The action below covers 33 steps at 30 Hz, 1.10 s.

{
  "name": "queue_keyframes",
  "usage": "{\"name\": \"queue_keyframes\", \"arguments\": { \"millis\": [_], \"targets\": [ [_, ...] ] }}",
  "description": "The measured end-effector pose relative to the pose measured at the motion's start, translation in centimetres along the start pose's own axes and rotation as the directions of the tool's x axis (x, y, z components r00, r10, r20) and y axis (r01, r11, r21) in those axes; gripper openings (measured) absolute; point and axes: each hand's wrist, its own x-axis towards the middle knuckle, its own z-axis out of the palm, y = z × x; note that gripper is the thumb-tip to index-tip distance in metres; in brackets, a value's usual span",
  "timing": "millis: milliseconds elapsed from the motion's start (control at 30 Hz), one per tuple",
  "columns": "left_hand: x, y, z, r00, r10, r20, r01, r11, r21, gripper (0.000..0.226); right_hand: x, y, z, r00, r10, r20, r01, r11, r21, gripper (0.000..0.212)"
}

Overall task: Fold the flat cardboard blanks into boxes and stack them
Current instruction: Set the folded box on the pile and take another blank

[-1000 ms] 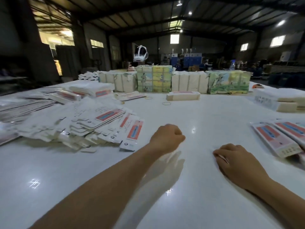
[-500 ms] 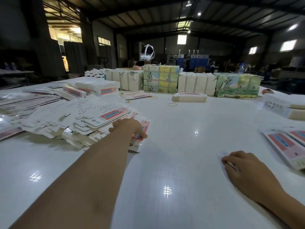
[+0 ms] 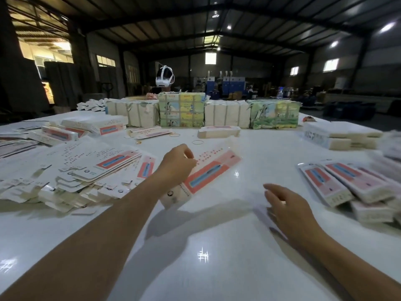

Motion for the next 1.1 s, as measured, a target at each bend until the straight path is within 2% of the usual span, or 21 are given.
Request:
{"name": "queue_keyframes", "arguments": {
  "millis": [33, 67, 100, 133, 167, 267, 400, 433, 500, 567, 633, 700, 800, 833, 900, 933, 967, 1000, 1067, 1100],
  "targets": [
    [-1.1, 0.8, 0.7, 0.996, 0.045, 0.072, -0.045, 0.999, -0.002, 0.008, 0.1, -0.6, -0.6, 0.988, 0.153, -0.011, -0.141, 0.937, 0.318, 0.019],
    [-2.2, 1.2, 1.5, 0.987, 0.082, 0.136, -0.082, 0.997, -0.002, 0.007, 0.2, -1.1, -1.3, 0.953, 0.297, 0.06, -0.278, 0.776, 0.566, 0.02],
    [-3.1, 1.4, 2.4, 0.976, 0.11, 0.187, -0.111, 0.994, -0.002, 0.006, 0.3, -1.4, -1.8, 0.908, 0.387, 0.159, -0.379, 0.604, 0.701, 0.023],
    [-4.1, 1.3, 3.2, 0.966, 0.13, 0.224, -0.134, 0.991, 0.002, 0.006, 0.3, -1.6, -2.2, 0.874, 0.427, 0.233, -0.44, 0.489, 0.753, 0.025],
    [-5.0, 1.0, 3.9, 0.956, 0.15, 0.251, -0.157, 0.988, 0.009, 0.007, 0.2, -1.6, -2.3, 0.865, 0.42, 0.276, -0.466, 0.463, 0.754, 0.023],
    [-6.7, 0.1, 4.6, 0.936, 0.197, 0.293, -0.217, 0.976, 0.035, 0.01, -0.2, -1.4, -1.8, 0.908, 0.329, 0.26, -0.418, 0.657, 0.627, 0.016],
    [-7.7, 0.0, 4.7, 0.94, 0.314, 0.137, -0.333, 0.931, 0.152, 0.018, -0.6, -1.3, -1.6, 0.947, 0.252, 0.2, -0.321, 0.73, 0.604, 0.023],
    [-8.0, 0.3, 5.0, 0.927, 0.354, 0.124, -0.373, 0.905, 0.206, 0.036, -0.6, -1.4, -1.5, 0.954, 0.235, 0.187, -0.3, 0.748, 0.592, 0.021],
    [-8.5, 1.2, 5.9, 0.898, 0.399, 0.184, -0.439, 0.831, 0.342, 0.078, -0.8, -1.4, -1.4, 0.966, 0.199, 0.164, -0.257, 0.786, 0.562, 0.018],
    [-9.0, 1.8, 6.7, 0.888, 0.396, 0.232, -0.459, 0.772, 0.439, 0.097, -1.0, -1.6, -1.3, 0.972, 0.184, 0.146, -0.234, 0.804, 0.546, 0.019],
    [-9.2, 1.8, 7.2, 0.89, 0.405, 0.209, -0.455, 0.763, 0.459, 0.092, -1.3, -1.4, -1.2, 0.978, 0.178, 0.108, -0.208, 0.831, 0.516, 0.031],
    [-9.2, 1.6, 7.2, 0.89, 0.432, 0.143, -0.447, 0.769, 0.458, 0.087, -1.7, -1.5, -1.0, 0.992, 0.089, 0.085, -0.116, 0.904, 0.412, 0.043],
    [-9.2, 1.7, 6.5, 0.902, 0.432, 0.032, -0.395, 0.79, 0.469, 0.086, -1.9, -1.4, -0.5, 0.99, -0.134, 0.053, 0.131, 0.99, 0.061, 0.041],
    [-9.2, 1.8, 6.4, 0.906, 0.424, 0.012, -0.377, 0.793, 0.479, 0.086, -1.9, -1.4, -0.4, 0.982, -0.173, 0.073, 0.176, 0.984, -0.031, 0.04],
    [-9.4, 2.0, 6.3, 0.91, 0.414, 0.001, -0.354, 0.777, 0.521, 0.085, -1.9, -1.2, 0.0, 0.974, -0.166, 0.154, 0.182, 0.978, -0.101, 0.044],
    [-9.5, 2.1, 6.3, 0.911, 0.412, 0.0, -0.347, 0.766, 0.542, 0.085, -2.0, -1.3, 0.1, 0.974, -0.131, 0.183, 0.144, 0.988, -0.062, 0.045],
    [-9.6, 2.2, 6.3, 0.912, 0.41, -0.004, -0.34, 0.76, 0.554, 0.085, -1.9, -1.4, 0.1, 0.976, -0.07, 0.207, 0.058, 0.996, 0.062, 0.042],
    [-9.7, 2.3, 6.3, 0.913, 0.407, -0.008, -0.333, 0.76, 0.558, 0.085, -1.9, -1.7, 0.0, 0.967, 0.006, 0.255, -0.077, 0.96, 0.269, 0.036],
    [-9.8, 2.4, 6.3, 0.906, 0.423, -0.019, -0.336, 0.745, 0.576, 0.086, -1.7, -2.2, -0.4, 0.905, 0.078, 0.418, -0.348, 0.701, 0.622, 0.025],
    [-9.8, 2.5, 6.3, 0.895, 0.446, -0.019, -0.348, 0.723, 0.597, 0.087, -1.6, -2.2, -0.6, 0.882, 0.069, 0.467, -0.41, 0.6, 0.687, 0.022]
  ]
}}
